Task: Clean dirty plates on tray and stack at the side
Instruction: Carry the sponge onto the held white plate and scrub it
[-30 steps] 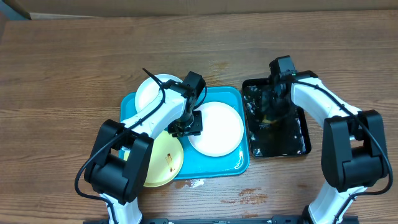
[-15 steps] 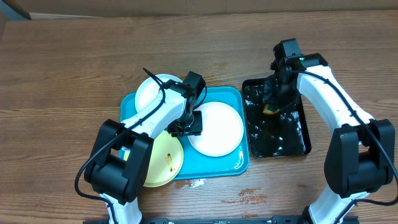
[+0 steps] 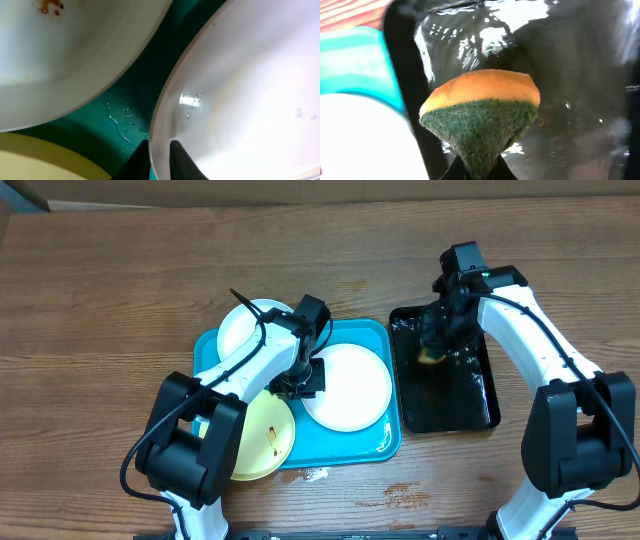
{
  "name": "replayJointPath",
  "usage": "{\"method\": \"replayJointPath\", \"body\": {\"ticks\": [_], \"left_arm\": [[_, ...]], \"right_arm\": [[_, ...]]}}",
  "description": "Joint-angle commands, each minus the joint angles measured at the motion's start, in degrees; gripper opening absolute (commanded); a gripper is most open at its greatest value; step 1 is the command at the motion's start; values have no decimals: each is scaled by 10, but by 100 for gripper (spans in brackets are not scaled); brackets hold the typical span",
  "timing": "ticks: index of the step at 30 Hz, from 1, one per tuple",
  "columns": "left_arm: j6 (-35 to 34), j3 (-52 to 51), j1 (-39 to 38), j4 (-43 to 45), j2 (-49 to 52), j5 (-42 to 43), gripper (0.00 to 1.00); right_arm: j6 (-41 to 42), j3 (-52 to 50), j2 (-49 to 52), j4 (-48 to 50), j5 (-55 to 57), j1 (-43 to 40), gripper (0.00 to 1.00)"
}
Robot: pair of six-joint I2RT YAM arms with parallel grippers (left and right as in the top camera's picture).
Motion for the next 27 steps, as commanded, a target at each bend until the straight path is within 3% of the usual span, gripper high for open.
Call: {"method": "replayJointPath", "body": {"ticks": [1, 5, 7, 13, 17, 23, 27], "left_arm": [[7, -1, -2, 1, 7, -5, 11], [7, -1, -2, 1, 7, -5, 8], [7, -1, -2, 1, 7, -5, 7], [7, -1, -2, 0, 7, -5, 11], [7, -1, -2, 0, 7, -5, 13], [6, -1, -2, 1, 7, -5, 12], [6, -1, -2, 0, 7, -5, 11]], "right_arm": [[-11, 3, -17, 5, -163, 0, 4], [-33, 3, -17, 5, -319, 22, 4], [-32, 3, -17, 4, -315, 41, 4], [19, -4, -16, -12, -184, 111, 4], [32, -17, -16, -22, -160, 144, 4], [108, -31, -16, -23, -63, 162, 4], [127, -43, -16, -21, -60, 162, 4]]}}
